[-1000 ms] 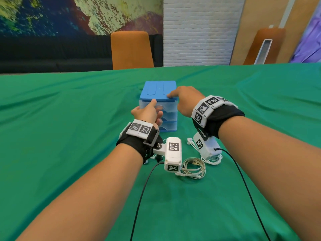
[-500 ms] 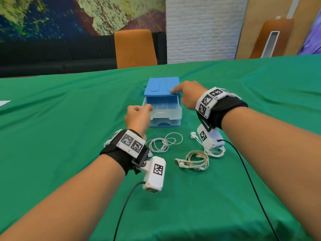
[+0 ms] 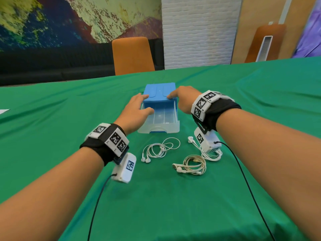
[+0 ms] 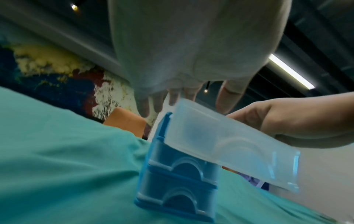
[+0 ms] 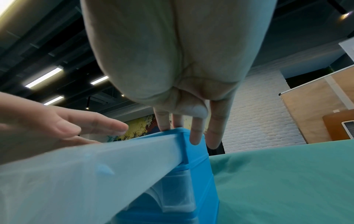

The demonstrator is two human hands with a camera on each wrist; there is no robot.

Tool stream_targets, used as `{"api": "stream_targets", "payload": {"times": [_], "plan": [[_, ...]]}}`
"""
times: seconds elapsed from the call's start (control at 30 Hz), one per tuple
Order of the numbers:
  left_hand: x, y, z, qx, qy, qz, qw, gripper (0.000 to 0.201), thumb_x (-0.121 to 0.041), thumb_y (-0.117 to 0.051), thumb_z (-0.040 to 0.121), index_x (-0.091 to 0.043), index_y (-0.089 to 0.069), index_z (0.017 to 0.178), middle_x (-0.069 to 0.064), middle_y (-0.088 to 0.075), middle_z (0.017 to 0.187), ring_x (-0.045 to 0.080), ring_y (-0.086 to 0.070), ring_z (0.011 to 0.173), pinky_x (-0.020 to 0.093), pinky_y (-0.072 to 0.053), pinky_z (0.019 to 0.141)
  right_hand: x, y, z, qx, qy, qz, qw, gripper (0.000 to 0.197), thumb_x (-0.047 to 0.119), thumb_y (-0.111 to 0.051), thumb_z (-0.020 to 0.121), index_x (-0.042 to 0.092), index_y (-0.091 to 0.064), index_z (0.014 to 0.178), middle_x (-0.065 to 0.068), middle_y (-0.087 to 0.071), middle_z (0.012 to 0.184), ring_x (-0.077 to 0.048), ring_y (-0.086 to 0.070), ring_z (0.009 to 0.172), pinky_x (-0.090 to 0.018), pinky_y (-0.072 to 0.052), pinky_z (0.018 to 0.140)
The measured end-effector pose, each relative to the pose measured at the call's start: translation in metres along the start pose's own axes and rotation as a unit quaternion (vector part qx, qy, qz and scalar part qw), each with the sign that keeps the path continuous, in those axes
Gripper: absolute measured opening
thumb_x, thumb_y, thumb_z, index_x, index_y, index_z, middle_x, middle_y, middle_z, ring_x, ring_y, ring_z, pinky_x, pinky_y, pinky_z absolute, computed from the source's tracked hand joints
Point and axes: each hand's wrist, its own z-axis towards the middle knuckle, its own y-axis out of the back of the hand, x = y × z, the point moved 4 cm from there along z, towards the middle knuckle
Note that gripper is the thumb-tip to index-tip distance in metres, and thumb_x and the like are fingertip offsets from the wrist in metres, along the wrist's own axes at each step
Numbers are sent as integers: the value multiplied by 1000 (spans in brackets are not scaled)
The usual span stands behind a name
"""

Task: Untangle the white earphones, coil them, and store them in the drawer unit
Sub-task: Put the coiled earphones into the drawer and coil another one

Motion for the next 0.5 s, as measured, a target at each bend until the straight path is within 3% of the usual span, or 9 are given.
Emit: {"api": "stream_targets", "payload": {"times": [0.1, 0.2, 0.3, 0.37, 0.5], "plan": [[2, 1, 9, 89, -31, 72, 993, 73, -41, -60, 97, -22, -24, 158, 0, -10, 169, 12, -9, 154, 34, -11, 123, 0, 1, 1, -4, 7, -6, 1000, 69, -13, -37, 89, 26, -51, 144, -9, -46, 152, -33, -56, 125, -33, -50, 88], [6, 0, 9, 196, -23, 117, 973, 116, -71, -68, 75, -25, -4, 161, -5, 9, 168, 8, 4, 154, 37, -5, 125, -1, 3, 1, -6, 14, -2, 1000, 69, -13, -36, 89, 25, -51, 145, -8, -44, 154, -33, -53, 128, -34, -50, 94], [9, 2, 8, 230, -51, 164, 958, 136, -65, -79, 65, -24, 9, 160, -9, 15, 167, 7, 7, 153, 35, -6, 125, -3, 5, 1, -9, 19, 0, 1000, 67, -13, -36, 90, 25, -52, 144, -7, -43, 155, -30, -54, 127, -28, -45, 84], [12, 2, 11, 222, -59, 182, 956, 136, -60, -82, 66, -21, 9, 160, -9, 15, 167, 8, 4, 154, 31, -7, 124, -4, 5, 2, -10, 20, 2, 1000, 66, -12, -35, 91, 25, -52, 144, -6, -42, 155, -29, -54, 127, -25, -42, 81], [16, 0, 13, 213, -49, 176, 960, 138, -67, -78, 60, -19, 4, 160, -12, 12, 167, 6, 2, 153, 29, -8, 123, -4, 5, 3, -5, 16, 5, 1000, 67, -12, -35, 91, 26, -53, 143, -6, -42, 155, -30, -56, 124, -25, -40, 78]]}}
